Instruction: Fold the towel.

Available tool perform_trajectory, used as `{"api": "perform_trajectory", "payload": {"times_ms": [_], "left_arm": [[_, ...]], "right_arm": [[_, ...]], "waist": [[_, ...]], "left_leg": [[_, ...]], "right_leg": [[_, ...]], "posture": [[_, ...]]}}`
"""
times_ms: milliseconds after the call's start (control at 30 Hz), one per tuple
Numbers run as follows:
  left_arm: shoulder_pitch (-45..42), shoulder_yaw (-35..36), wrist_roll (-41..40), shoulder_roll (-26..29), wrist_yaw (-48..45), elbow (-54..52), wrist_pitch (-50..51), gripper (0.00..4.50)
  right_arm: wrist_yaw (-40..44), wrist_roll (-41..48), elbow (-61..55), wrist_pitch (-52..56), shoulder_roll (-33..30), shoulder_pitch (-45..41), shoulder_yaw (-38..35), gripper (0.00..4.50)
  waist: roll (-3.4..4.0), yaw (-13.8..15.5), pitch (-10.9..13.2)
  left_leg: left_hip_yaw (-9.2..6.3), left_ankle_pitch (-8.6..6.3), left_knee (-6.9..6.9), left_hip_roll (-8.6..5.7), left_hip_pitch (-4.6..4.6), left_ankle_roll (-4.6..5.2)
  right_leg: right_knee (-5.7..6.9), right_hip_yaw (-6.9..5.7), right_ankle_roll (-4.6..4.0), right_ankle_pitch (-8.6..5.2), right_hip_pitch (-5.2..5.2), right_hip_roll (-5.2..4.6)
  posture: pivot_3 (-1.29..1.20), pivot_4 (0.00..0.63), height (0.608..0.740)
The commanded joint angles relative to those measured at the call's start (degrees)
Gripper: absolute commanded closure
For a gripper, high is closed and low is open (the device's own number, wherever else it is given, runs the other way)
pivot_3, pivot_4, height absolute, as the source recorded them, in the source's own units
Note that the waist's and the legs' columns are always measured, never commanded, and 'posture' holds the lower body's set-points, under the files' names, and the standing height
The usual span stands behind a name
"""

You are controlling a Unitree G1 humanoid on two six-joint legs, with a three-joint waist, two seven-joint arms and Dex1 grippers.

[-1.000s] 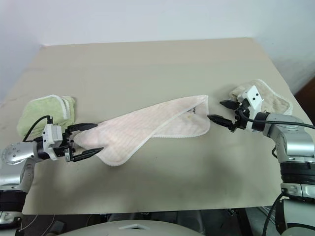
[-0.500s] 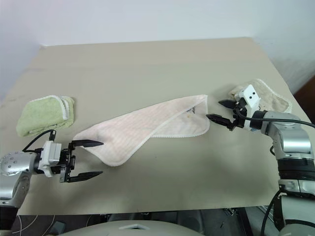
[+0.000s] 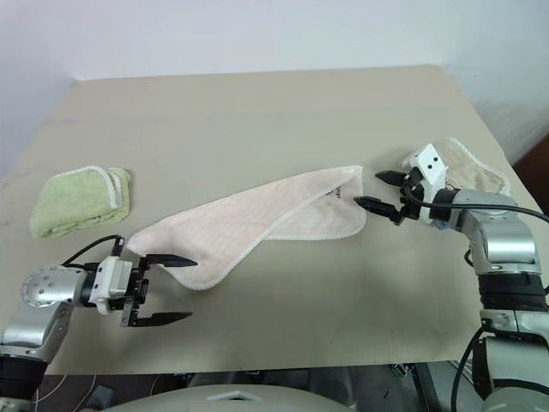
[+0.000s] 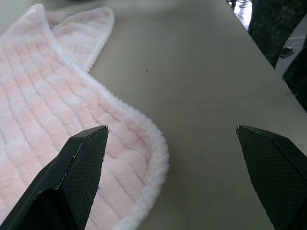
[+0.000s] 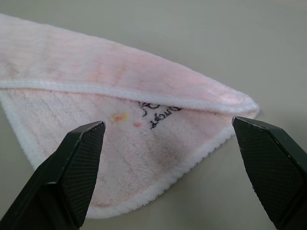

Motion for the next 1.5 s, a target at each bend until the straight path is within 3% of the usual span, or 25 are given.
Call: {"api": "perform_trajectory", "payload": {"times_ms": [33,533,967,1500], "left_arm": [[-1.12,-1.34,1.12,-0.63,0.41,1.09,-1.12,0.0],[-5.7,-6.22,2.12,-2.8,-0.77,8.46,1.6,0.0],[-6.75,-6.37,2.49,-3.09,-2.16,11.67,-0.34,4.49],[-13.1,-5.23,3.19,-2.31,-3.04,19.34,-2.83,4.49]], "right_arm": [[1.19,0.39,-3.47,-0.79,-1.85,1.0,-1.04,0.03],[0.19,1.9,-7.54,1.54,-3.06,3.29,-3.19,0.03],[-0.87,2.62,-8.82,2.77,-2.54,3.96,-4.18,0.0],[-1.37,2.66,-7.93,2.01,-2.55,2.31,-3.48,0.0]], "waist": [[0.0,0.01,0.0],[0.01,-0.01,0.0],[0.01,-0.04,-0.01],[0.02,0.0,-0.02]], "left_leg": [[0.0,0.0,0.0,-0.01,0.0,0.0],[0.0,0.0,0.05,0.0,0.0,0.01],[0.0,0.0,0.05,0.0,0.0,0.01],[0.0,0.01,0.1,0.01,0.02,0.01]], "right_leg": [[0.0,0.0,0.03,0.02,0.0,0.0],[0.02,0.0,0.05,0.03,0.01,0.0],[0.02,0.0,0.04,0.02,0.01,0.0],[0.07,-0.01,0.05,0.03,0.03,0.02]], "posture": [[0.0,0.15,0.728],[0.0,0.15,0.728],[0.0,0.15,0.728],[0.0,0.15,0.728]]}}
